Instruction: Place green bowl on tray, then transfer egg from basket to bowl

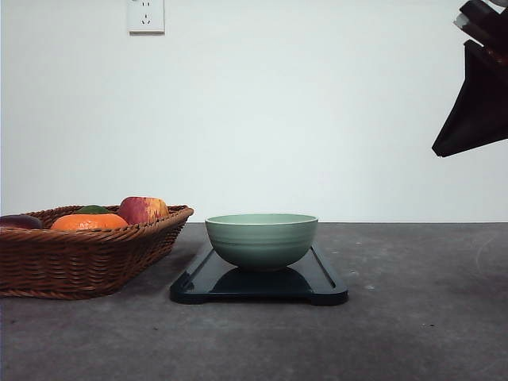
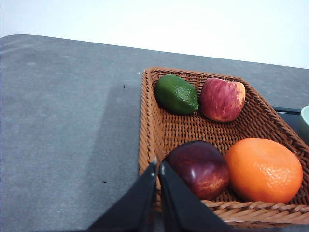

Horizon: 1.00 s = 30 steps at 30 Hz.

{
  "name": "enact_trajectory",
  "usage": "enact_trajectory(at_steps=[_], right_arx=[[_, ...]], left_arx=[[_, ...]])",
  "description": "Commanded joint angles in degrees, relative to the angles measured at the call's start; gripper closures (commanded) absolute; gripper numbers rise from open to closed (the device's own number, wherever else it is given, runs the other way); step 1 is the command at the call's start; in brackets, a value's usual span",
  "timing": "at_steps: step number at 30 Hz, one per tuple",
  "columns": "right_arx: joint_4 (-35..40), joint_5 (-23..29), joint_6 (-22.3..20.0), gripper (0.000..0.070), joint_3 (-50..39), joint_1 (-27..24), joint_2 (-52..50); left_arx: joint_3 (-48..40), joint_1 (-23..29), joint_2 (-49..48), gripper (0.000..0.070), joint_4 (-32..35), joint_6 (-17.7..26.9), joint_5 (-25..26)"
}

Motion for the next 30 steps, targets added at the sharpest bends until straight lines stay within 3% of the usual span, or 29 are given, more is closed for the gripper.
enact_trajectory(at_steps=[1,7,17,25,30], right_arx=[[2.6,2.3,-5.1,0.0688,-0.7,-0.1,-0.7],[11.8,8.6,-7.8,0.0688,-7.9,-4.8,-9.5],[14.7,8.8,-7.6,0.0688,-21.7,-16.2,-30.9],[16.8,9.0,-3.4,0.0688,-32.2,-17.4,-45.5],[11.7,10.9,-2.7,0.0688,-32.6,-17.2,-49.6]], left_arx=[[-1.1,0.0,-0.1,0.07,-0.3,0.6,-0.1],[-1.1,0.0,-0.1,0.07,-0.3,0.6,-0.1],[-1.1,0.0,-0.1,0.07,-0.3,0.6,-0.1],[-1.1,0.0,-0.1,0.07,-0.3,0.6,-0.1],[-1.1,0.0,-0.1,0.07,-0.4,0.6,-0.1]])
